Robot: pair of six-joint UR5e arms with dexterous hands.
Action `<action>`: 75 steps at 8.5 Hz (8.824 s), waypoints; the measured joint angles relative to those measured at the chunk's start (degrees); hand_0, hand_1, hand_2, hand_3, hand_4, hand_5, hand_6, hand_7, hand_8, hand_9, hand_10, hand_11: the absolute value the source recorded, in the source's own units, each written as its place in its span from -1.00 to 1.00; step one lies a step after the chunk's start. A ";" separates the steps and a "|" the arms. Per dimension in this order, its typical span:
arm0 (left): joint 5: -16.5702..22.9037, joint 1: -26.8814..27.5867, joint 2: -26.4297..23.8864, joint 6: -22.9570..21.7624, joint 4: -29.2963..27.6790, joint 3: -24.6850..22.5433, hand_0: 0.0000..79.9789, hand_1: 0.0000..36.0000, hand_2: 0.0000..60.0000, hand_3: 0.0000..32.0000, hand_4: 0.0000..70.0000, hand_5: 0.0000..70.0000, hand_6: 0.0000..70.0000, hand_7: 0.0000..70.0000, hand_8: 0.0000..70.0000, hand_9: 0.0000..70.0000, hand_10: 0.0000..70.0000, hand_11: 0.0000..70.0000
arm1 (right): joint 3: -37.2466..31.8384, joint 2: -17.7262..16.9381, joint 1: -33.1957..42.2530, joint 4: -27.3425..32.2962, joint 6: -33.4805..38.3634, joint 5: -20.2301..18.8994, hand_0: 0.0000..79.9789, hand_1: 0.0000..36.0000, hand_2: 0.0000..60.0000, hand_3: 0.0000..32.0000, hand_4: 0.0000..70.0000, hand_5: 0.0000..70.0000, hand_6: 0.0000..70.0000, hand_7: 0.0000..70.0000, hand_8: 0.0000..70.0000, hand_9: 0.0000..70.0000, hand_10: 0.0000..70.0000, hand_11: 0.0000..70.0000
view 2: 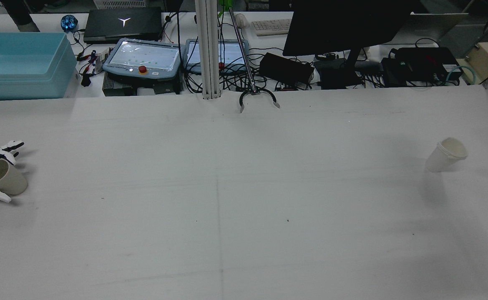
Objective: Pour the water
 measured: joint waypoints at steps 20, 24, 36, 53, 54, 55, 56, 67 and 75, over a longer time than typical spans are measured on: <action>-1.10 0.17 0.78 -10.73 5.27 -1.38 1.00 1.00 1.00 -1.00 0.81 1.00 -0.46 -0.43 -0.77 -0.84 -0.75 -0.54 | -24.30 7.30 -21.47 23.47 -6.53 9.74 0.83 1.00 0.84 -1.00 0.08 -0.63 -0.01 0.75 -0.37 -0.06 -1.00 -1.00; -1.15 0.18 0.67 -10.59 5.79 -1.76 1.00 1.00 1.00 -1.00 0.83 1.00 -0.47 -0.44 -0.77 -0.85 -0.77 -0.55 | -24.17 7.88 -25.23 22.95 -6.10 15.40 1.00 1.00 1.00 -1.00 -0.02 -0.49 0.22 1.00 -0.01 0.38 -1.00 -1.00; -0.65 19.75 -30.91 -10.38 41.09 -16.18 1.00 1.00 1.00 -1.00 0.98 1.00 -0.29 -0.33 -0.74 -0.84 -0.78 -0.59 | 24.18 28.31 -9.96 -30.54 -11.34 19.60 1.00 1.00 1.00 -1.00 0.72 -0.38 0.73 1.00 0.01 0.45 -1.00 -1.00; -0.50 21.28 -48.91 -17.57 52.55 -14.56 1.00 1.00 1.00 -1.00 1.00 1.00 -0.27 -0.29 -0.73 -0.82 -0.77 -0.56 | 38.26 27.23 -40.59 -24.71 -60.30 45.98 1.00 1.00 1.00 -1.00 -0.05 -0.42 0.29 0.81 -0.06 0.31 -1.00 -1.00; -0.47 20.93 -44.55 -19.06 50.40 -15.40 1.00 1.00 1.00 -1.00 1.00 1.00 -0.27 -0.29 -0.73 -0.81 -0.76 -0.55 | 38.18 23.51 -37.57 -24.71 -49.88 46.07 1.00 1.00 1.00 -1.00 -0.12 -0.44 0.29 0.80 -0.05 0.32 -1.00 -1.00; -0.43 20.55 -39.85 -19.85 48.12 -16.64 1.00 1.00 1.00 -1.00 1.00 1.00 -0.25 -0.28 -0.72 -0.80 -0.75 -0.54 | 36.97 20.07 -34.62 -24.73 -38.96 45.79 1.00 1.00 1.00 -1.00 -0.22 -0.45 0.25 0.72 -0.07 0.29 -1.00 -1.00; -0.34 19.82 -35.41 -20.26 45.81 -17.77 1.00 1.00 1.00 -1.00 1.00 1.00 -0.24 -0.27 -0.71 -0.79 -0.74 -0.52 | 33.28 17.47 -31.44 -24.75 -25.67 44.74 1.00 1.00 1.00 -1.00 -0.39 -0.46 0.19 0.61 -0.08 0.27 -1.00 -1.00; 1.56 2.67 -7.37 -15.67 21.23 -9.85 1.00 1.00 1.00 -1.00 1.00 1.00 -0.23 -0.26 -0.68 -0.74 -0.69 -0.46 | -35.92 13.59 -14.25 32.94 5.42 20.28 0.87 1.00 1.00 -1.00 0.03 -0.50 0.30 0.76 0.04 0.39 -1.00 -1.00; 1.56 2.23 -6.04 -8.97 15.85 -3.32 0.80 0.37 -0.98 -1.00 0.13 -0.89 -0.50 -0.50 -0.86 -0.94 -0.93 -0.83 | -43.85 15.73 -15.31 34.81 2.23 20.87 0.65 0.76 -0.33 -1.00 -0.69 -0.67 -0.40 -0.44 -0.59 -0.54 -1.00 -1.00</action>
